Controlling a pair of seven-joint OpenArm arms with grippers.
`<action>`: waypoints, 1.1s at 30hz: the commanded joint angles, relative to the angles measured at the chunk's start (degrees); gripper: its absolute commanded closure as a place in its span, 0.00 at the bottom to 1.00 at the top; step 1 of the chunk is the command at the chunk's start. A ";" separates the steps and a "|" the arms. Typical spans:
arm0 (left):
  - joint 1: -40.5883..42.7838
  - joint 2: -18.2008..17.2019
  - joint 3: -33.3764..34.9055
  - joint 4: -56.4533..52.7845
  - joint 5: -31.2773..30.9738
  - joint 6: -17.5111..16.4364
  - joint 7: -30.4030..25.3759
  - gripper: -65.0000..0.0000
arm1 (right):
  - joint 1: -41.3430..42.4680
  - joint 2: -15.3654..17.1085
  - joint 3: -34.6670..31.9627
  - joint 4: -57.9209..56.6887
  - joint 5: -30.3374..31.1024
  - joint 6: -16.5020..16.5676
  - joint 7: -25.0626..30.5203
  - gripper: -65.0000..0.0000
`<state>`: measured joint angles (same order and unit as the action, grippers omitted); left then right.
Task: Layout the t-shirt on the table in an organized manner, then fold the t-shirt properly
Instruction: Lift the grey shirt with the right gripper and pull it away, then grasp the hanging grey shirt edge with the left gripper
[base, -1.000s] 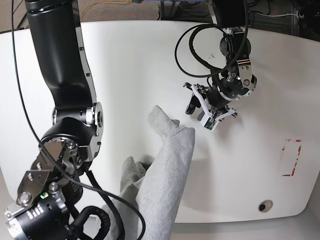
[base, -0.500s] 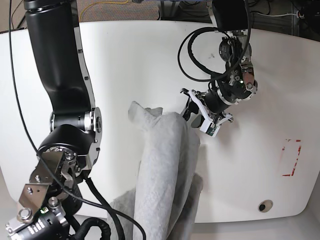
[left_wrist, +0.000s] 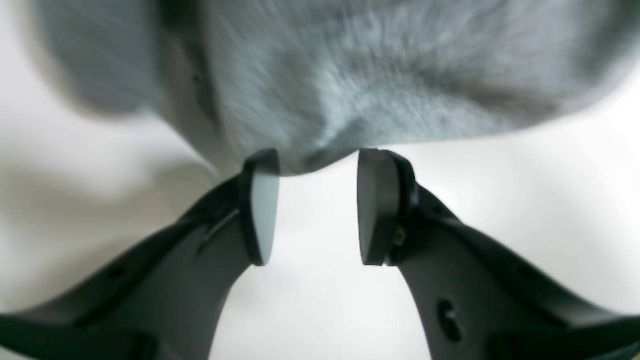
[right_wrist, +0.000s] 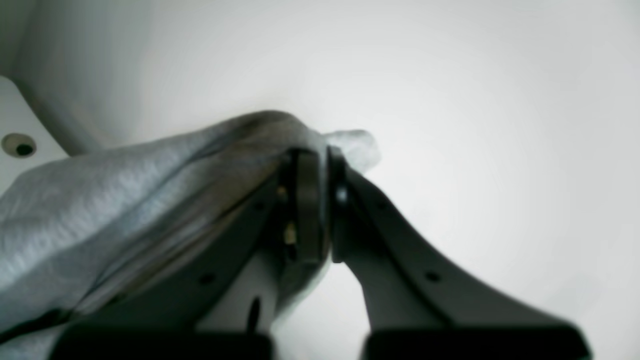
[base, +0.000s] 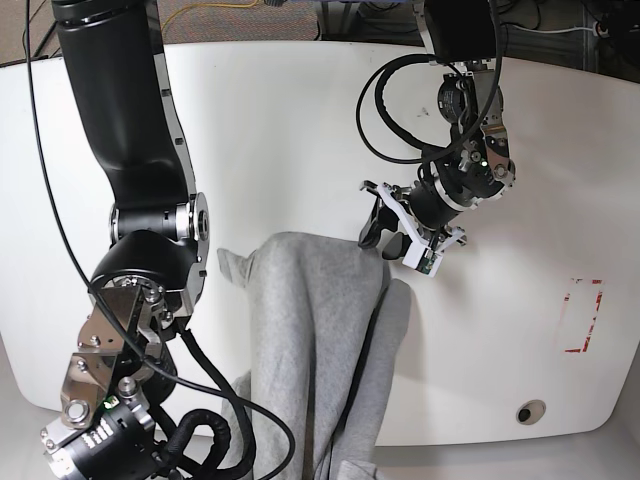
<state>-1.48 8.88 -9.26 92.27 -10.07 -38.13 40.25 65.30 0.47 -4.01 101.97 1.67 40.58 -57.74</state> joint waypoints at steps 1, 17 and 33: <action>-0.94 0.12 0.25 0.17 0.44 0.55 -2.40 0.63 | 2.61 0.19 0.45 1.46 -0.22 -0.58 1.69 1.00; -2.96 0.12 2.79 -6.60 6.94 0.81 -8.03 0.63 | 1.91 0.89 0.27 1.63 -0.22 -0.62 1.69 1.00; -10.35 0.12 2.79 -14.34 7.03 9.60 -8.21 0.41 | 1.38 0.89 0.45 1.72 -0.22 -0.62 1.69 1.00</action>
<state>-9.87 8.80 -6.66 77.28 -2.04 -29.19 33.41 64.25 1.45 -3.79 103.07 1.48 40.53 -57.69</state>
